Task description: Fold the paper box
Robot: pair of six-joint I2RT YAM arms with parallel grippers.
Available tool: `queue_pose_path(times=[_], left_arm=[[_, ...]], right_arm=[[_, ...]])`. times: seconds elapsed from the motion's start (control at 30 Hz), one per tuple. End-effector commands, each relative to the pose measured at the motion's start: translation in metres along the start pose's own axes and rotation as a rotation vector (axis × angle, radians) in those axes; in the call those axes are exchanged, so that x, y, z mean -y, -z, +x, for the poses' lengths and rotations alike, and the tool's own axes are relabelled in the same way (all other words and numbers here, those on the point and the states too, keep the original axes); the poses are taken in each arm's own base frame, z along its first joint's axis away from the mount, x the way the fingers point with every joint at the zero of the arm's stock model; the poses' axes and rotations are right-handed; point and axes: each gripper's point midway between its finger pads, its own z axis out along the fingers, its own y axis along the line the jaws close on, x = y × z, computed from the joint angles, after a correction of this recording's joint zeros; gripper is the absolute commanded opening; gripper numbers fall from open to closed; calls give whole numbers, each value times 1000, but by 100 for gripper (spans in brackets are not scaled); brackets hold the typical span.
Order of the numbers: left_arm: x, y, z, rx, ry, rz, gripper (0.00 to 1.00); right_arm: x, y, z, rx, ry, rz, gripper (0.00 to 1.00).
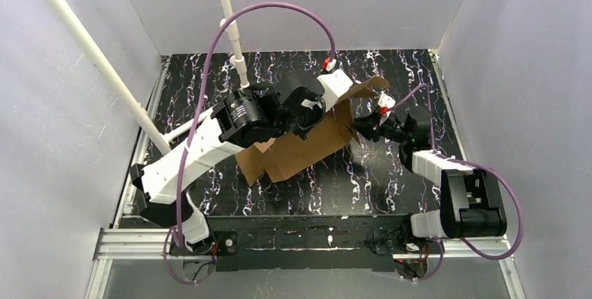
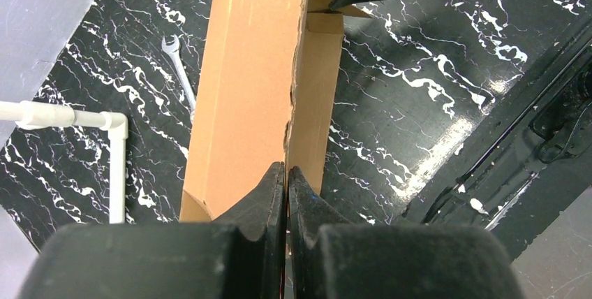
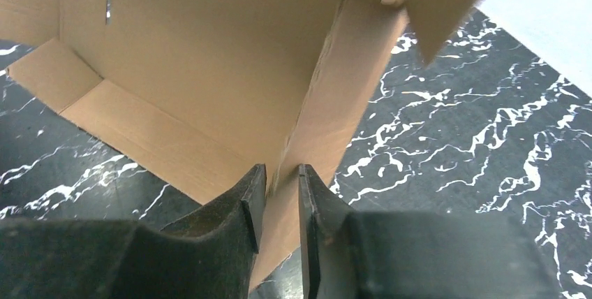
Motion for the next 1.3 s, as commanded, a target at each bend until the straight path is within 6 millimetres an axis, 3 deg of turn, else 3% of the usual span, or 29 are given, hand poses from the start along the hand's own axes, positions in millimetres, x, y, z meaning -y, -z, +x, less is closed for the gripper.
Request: queue_pose_path(times=[0.0,0.23,0.43,0.6,0.8,1.03,1.27], left_arm=[[-4,4,10,-30,-18,-6,0],[1,6,11,-29,-23,23,0],[5,7,10,-26,-21,38,0],[3,8,9,-17,-15,31,0],[1,8,10,-10,-12,17,0],[-4,12,9,9,-3,-2,0],[-4,9,10,18,2,-9,0]], right_arm=[[-13,6,-4,-37,11,-120,33],[-22,15,-8,-59,-18,-195,41],[-16,18,-9,-68,-83,-176,44],[-8,17,6,-112,-209,-117,44],[0,16,19,-159,-243,-77,37],[-12,45,18,-285,-59,-161,37],[-17,69,21,-322,-136,-155,42]])
